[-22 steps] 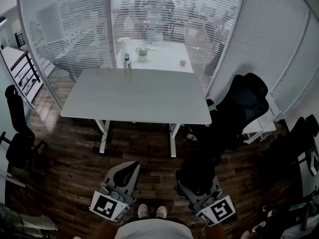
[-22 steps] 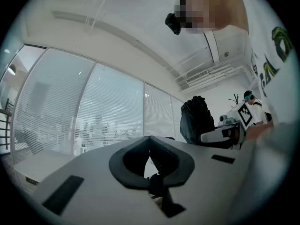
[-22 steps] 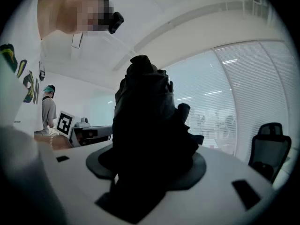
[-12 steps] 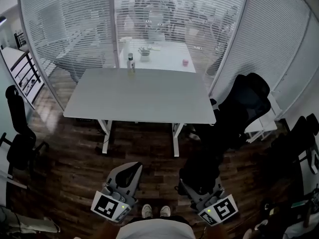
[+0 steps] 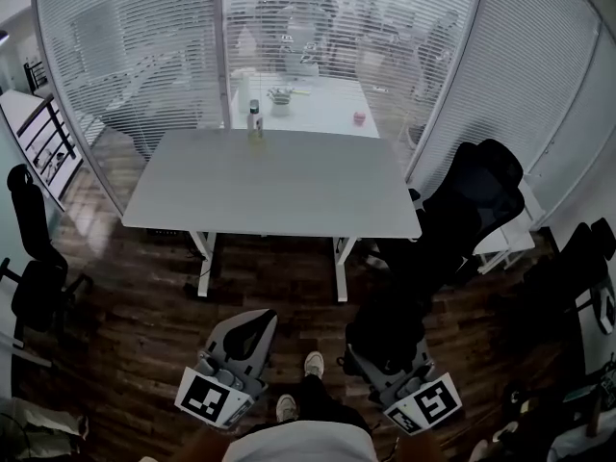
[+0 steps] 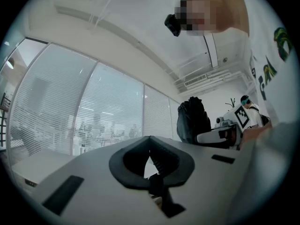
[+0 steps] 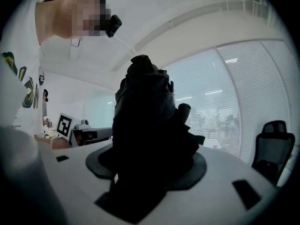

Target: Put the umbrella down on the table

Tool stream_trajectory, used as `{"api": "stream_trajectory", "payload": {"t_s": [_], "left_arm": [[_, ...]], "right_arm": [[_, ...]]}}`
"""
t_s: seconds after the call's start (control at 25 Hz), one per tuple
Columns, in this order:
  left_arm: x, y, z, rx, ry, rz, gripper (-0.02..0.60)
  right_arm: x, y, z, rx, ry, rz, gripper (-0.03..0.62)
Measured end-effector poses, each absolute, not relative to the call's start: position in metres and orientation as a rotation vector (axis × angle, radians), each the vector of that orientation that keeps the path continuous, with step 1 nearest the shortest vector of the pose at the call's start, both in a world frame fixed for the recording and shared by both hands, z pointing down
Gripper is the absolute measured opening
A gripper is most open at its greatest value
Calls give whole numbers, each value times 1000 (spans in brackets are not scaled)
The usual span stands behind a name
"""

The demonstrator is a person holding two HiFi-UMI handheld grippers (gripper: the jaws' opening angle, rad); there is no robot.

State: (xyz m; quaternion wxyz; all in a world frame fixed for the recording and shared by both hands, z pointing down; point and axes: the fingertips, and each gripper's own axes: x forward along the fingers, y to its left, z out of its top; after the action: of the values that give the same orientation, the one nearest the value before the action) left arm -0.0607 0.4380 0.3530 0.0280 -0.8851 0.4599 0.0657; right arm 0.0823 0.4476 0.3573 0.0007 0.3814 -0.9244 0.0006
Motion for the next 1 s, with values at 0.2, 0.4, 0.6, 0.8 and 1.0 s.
{"api": "stream_trajectory", "payload": {"t_s": [0.2, 0.4, 0.6, 0.8, 1.0], "left_arm": [[-65, 423, 361, -2728, 1430, 221, 11], [-60, 393, 373, -2746, 1446, 213, 11], [-41, 339, 368, -2762, 1439, 194, 11], [-19, 281, 360, -2763, 1440, 187, 11], [7, 234, 358, -2748, 1452, 189, 11]], "right_arm": [[79, 433, 369, 1193, -2916, 0, 262], [85, 402, 378, 1188, -2920, 11, 263], [105, 348, 374, 1200, -2923, 32, 263], [128, 292, 368, 1202, -2927, 39, 262], [157, 247, 369, 1200, -2930, 54, 263]]}}
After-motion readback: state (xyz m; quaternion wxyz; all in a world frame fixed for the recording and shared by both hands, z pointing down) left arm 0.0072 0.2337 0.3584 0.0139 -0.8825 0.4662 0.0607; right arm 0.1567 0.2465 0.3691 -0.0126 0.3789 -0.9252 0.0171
